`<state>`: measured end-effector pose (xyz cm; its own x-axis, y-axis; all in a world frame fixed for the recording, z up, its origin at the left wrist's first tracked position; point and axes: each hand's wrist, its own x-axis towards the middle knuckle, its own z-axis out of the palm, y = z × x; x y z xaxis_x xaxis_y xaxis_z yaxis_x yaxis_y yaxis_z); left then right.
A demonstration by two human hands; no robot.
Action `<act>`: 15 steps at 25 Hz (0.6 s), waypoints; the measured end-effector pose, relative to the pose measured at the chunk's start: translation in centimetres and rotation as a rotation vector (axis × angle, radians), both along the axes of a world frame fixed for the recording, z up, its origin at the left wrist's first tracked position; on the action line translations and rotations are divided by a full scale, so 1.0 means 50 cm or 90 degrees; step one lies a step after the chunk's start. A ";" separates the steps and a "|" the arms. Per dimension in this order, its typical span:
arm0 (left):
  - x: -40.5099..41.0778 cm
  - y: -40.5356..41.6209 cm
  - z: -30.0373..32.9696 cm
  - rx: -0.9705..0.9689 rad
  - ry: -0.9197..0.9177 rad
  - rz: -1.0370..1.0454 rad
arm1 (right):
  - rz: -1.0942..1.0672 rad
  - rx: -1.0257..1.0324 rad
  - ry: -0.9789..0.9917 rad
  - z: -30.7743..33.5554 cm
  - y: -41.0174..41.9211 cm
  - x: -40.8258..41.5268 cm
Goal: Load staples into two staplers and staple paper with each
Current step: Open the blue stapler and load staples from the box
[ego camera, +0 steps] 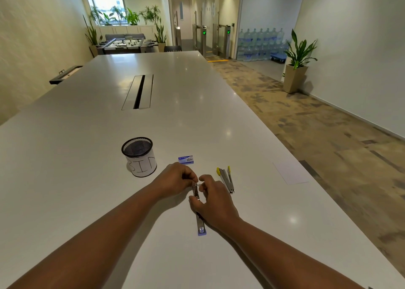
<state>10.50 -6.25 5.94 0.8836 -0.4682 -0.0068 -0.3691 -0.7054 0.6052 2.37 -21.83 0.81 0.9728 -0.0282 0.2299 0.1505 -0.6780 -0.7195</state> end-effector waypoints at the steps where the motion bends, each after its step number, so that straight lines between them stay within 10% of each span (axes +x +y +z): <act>1: 0.001 -0.001 0.002 0.009 -0.001 -0.005 | -0.001 0.001 0.000 0.001 -0.001 0.000; 15: 0.017 -0.027 0.036 0.144 -0.033 -0.088 | 0.003 0.015 0.012 -0.004 -0.004 0.001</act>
<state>11.34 -7.58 7.73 0.8135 -0.5758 -0.0813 -0.4975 -0.7615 0.4155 2.40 -22.05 0.62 0.9770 -0.0282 0.2115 0.1407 -0.6601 -0.7379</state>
